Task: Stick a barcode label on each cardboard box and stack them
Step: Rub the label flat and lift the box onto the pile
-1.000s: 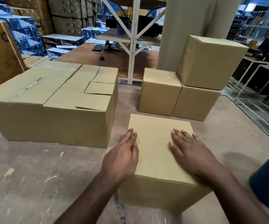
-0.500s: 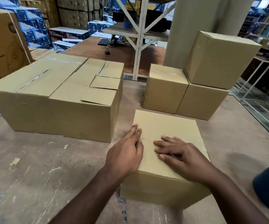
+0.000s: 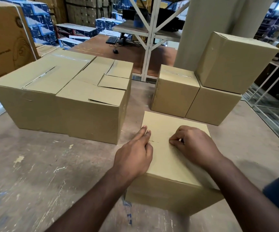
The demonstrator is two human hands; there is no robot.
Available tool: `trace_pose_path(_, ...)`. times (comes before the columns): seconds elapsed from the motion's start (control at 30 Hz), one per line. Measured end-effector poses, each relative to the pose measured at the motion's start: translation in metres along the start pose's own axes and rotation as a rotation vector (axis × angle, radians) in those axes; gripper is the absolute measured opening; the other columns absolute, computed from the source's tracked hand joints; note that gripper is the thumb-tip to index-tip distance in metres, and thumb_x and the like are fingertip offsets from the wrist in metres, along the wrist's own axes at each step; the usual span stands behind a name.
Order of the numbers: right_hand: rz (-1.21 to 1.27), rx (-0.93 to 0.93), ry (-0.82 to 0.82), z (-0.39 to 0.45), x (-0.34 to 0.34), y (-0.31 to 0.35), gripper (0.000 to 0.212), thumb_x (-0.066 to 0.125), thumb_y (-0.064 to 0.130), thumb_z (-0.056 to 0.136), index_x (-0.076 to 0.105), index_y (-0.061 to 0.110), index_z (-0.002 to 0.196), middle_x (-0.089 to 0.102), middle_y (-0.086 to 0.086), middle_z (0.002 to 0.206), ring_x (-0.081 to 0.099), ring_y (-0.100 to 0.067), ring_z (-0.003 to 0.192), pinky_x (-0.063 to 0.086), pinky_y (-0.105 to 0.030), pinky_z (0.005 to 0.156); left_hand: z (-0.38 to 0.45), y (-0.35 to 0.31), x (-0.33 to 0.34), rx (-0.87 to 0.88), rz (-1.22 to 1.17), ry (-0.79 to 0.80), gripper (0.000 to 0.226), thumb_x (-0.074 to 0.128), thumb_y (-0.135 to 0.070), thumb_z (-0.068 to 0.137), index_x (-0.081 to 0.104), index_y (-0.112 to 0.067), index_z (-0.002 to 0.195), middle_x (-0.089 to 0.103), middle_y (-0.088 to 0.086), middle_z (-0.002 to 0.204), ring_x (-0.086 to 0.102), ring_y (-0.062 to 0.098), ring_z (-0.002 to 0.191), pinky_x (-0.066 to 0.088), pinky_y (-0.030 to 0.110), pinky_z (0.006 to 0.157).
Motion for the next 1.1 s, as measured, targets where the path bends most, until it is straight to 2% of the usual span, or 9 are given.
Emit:
trace_pose_path(0.23,-0.117,-0.025,0.082,0.009,0.005,0.005,0.015,0.060,0.023,0.094,0.075,0.023,0.090,0.062,0.009,0.092,0.064,-0.022,0.085,0.054,-0.039,0.075,0.000,-0.002,-0.001,0.010,-0.001,-0.003,0.051,0.033,-0.036,0.104,0.035,-0.040,0.155,0.012,-0.032,0.164,0.037,0.002,0.144,0.044,0.032,0.108)
trace_pose_path(0.33,-0.240,-0.062,0.093,0.010,0.003,0.014,0.018,0.057,0.025,0.097,0.074,0.021,0.091,0.064,0.002,0.094,0.065,-0.027,0.083,0.053,-0.036,0.068,-0.001,-0.003,-0.002,0.013,0.004,0.000,0.051,0.033,-0.036,0.105,0.035,-0.039,0.156,0.012,-0.032,0.164,0.038,0.003,0.144,0.043,0.032,0.109)
trace_pose_path(0.47,-0.434,-0.093,0.127,0.010,0.008,0.028,0.019,0.054,0.017,0.097,0.069,0.016,0.085,0.059,-0.001,0.088,0.064,-0.028,0.077,0.044,-0.032,0.057,-0.002,-0.003,-0.002,0.012,0.005,-0.002,0.051,0.032,-0.036,0.105,0.035,-0.038,0.155,0.012,-0.031,0.164,0.037,0.002,0.144,0.043,0.032,0.108)
trace_pose_path(0.57,-0.504,-0.146,0.124,0.011,0.006,0.037,0.022,0.057,0.009,0.092,0.053,0.016,0.072,0.049,-0.001,0.078,0.054,-0.029,0.067,0.031,-0.032,0.052,-0.003,-0.004,-0.003,0.020,0.009,-0.008,0.051,0.032,-0.036,0.105,0.036,-0.038,0.155,0.012,-0.031,0.164,0.038,0.002,0.144,0.044,0.032,0.106)
trace_pose_path(0.7,-0.477,-0.193,0.111,0.011,0.003,0.043,0.025,0.061,0.014,0.087,0.043,0.018,0.071,0.050,-0.003,0.077,0.064,-0.033,0.074,0.027,-0.032,0.051,-0.003,-0.005,-0.004,0.015,0.010,-0.003,0.051,0.031,-0.036,0.105,0.034,-0.038,0.156,0.011,-0.031,0.164,0.036,0.002,0.145,0.042,0.032,0.107)
trace_pose_path(0.83,-0.371,-0.009,-0.035,0.012,-0.024,0.011,0.015,0.055,0.024,0.093,0.056,0.015,0.082,0.062,-0.005,0.093,0.064,-0.035,0.082,0.036,-0.033,0.054,-0.005,-0.003,-0.005,0.017,0.000,-0.005,0.051,0.031,-0.037,0.105,0.034,-0.038,0.156,0.011,-0.032,0.164,0.036,0.001,0.145,0.043,0.032,0.107)
trace_pose_path(0.97,-0.045,0.265,-0.207,-0.008,-0.053,-0.033,0.049,0.039,0.052,0.102,0.065,0.018,0.077,0.068,-0.003,0.084,0.064,-0.033,0.080,0.052,-0.040,0.067,-0.006,-0.004,-0.005,0.018,-0.003,-0.001,0.051,0.031,-0.035,0.105,0.035,-0.037,0.156,0.011,-0.031,0.165,0.037,0.003,0.145,0.046,0.035,0.108)
trace_pose_path(1.03,0.016,0.251,-0.031,-0.020,-0.023,-0.027,0.050,0.036,0.058,0.103,0.070,0.023,0.115,0.070,-0.003,0.120,0.064,-0.029,0.112,0.053,-0.042,0.089,-0.005,-0.005,-0.004,0.024,0.006,0.005,0.051,0.031,-0.035,0.105,0.035,-0.036,0.156,0.011,-0.030,0.165,0.037,0.004,0.145,0.045,0.035,0.109)
trace_pose_path(1.1,-0.027,0.179,0.259,-0.036,0.021,-0.010,0.070,0.027,0.063,0.104,0.028,0.025,0.162,0.024,0.003,0.170,0.024,-0.021,0.156,0.026,-0.043,0.124,-0.003,-0.004,-0.003,0.017,0.010,0.006,0.051,0.032,-0.036,0.105,0.035,-0.036,0.156,0.012,-0.029,0.165,0.037,0.004,0.145,0.044,0.034,0.109)
Point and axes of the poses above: each hand's wrist, its own z-axis towards the middle knuckle, its own x-axis out of the palm, y = z × x, the point moved 9 cm from there along z, towards the middle knuckle
